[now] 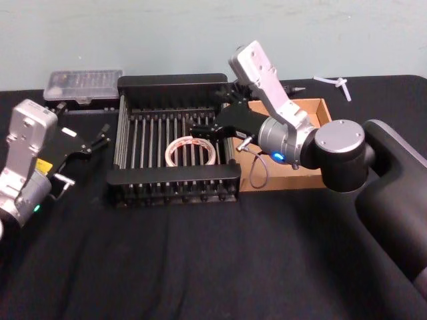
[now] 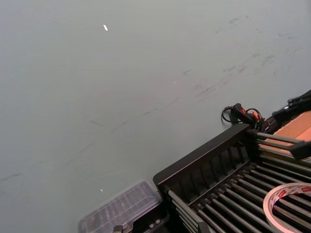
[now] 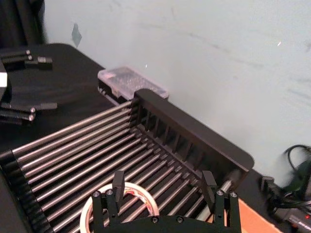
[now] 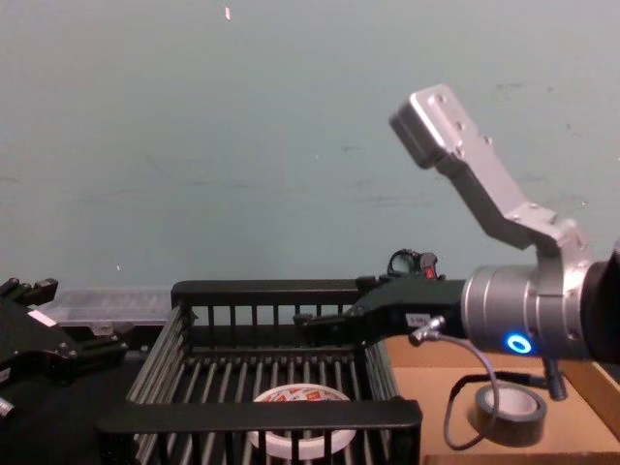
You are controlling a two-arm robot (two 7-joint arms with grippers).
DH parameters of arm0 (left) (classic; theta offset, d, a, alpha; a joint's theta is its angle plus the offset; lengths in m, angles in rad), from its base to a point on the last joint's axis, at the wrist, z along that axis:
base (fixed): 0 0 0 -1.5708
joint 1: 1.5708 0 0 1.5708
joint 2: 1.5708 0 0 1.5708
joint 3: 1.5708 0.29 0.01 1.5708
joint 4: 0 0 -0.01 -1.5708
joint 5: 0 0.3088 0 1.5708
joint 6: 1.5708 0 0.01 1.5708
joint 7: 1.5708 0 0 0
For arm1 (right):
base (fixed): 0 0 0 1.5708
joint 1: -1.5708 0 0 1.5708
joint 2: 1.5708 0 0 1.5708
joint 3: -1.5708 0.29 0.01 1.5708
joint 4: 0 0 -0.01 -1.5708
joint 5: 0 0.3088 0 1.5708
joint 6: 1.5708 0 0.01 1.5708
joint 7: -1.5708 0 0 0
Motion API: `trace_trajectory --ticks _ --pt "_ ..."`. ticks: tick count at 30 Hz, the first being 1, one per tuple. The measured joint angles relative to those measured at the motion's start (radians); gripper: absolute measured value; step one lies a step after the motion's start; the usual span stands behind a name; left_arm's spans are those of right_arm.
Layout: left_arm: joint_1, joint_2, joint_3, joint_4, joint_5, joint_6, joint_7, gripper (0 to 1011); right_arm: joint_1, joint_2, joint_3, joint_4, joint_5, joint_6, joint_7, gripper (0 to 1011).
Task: Pick up the white tape and place it into the black box , Pick up the silver tape and place it into the brown box.
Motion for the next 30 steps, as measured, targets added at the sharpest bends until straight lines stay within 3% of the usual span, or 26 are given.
trace_trajectory --ticks 14,21,30 --pt "0.0 0.0 0.0 0.0 0.0 0.0 0.0 1002 -0.119 0.075 0.082 -0.203 -0.001 0.021 -0.034 1002" --pt "0.0 0.0 0.0 0.0 0.0 0.0 0.0 1002 -0.225 0.139 0.142 -0.319 0.007 0.035 -0.052 1002" --pt "0.0 0.0 0.0 0.0 0.0 0.0 0.0 1001 -0.336 0.191 0.196 -0.404 0.002 0.025 -0.075 1002"
